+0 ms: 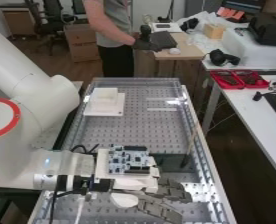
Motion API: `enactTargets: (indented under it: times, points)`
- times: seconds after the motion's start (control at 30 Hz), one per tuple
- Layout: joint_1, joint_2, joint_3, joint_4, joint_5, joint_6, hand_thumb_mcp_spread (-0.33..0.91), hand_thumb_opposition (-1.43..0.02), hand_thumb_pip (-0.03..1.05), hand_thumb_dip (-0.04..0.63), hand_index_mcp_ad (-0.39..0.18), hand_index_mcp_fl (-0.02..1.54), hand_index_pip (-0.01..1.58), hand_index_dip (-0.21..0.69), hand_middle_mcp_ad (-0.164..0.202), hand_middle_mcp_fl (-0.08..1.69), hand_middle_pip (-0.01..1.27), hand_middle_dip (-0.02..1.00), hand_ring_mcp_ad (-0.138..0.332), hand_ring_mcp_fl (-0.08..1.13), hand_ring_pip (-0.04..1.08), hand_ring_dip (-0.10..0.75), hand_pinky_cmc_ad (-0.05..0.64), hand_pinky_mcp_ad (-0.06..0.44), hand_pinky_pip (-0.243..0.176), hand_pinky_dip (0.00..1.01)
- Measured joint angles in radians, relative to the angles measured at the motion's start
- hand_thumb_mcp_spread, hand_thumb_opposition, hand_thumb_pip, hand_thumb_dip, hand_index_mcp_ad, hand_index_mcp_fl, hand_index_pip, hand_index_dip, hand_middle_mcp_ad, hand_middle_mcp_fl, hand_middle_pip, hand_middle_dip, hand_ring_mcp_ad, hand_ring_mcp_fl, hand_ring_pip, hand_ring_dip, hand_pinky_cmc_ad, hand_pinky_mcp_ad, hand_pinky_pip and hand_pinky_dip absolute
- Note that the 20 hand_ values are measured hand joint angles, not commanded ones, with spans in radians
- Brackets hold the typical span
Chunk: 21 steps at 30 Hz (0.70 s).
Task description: Grab the paper clip and place it in the clear container
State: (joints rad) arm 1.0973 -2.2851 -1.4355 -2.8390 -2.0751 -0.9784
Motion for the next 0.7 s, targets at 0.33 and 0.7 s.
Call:
enactTargets:
  times: [0.33, 0.7]
  points:
    - [-0.005, -0.005, 0.012, -0.011, -0.021, -0.024, 0.50, -0.84, 0.54, 0.236, -0.225, 0.43, 1.24, 0.016, -0.021, 0.26, 0.12, 0.20, 0.016, 0.08, 0.11, 0.115, 0.330, 0.232, 0.066, 0.19]
    - [-0.015, -0.016, 0.048, -0.049, -0.072, -0.080, 0.50, -0.84, 0.54, 0.236, -0.227, 0.43, 1.24, 0.016, -0.021, 0.26, 0.12, 0.20, 0.014, 0.08, 0.11, 0.115, 0.330, 0.229, 0.066, 0.19]
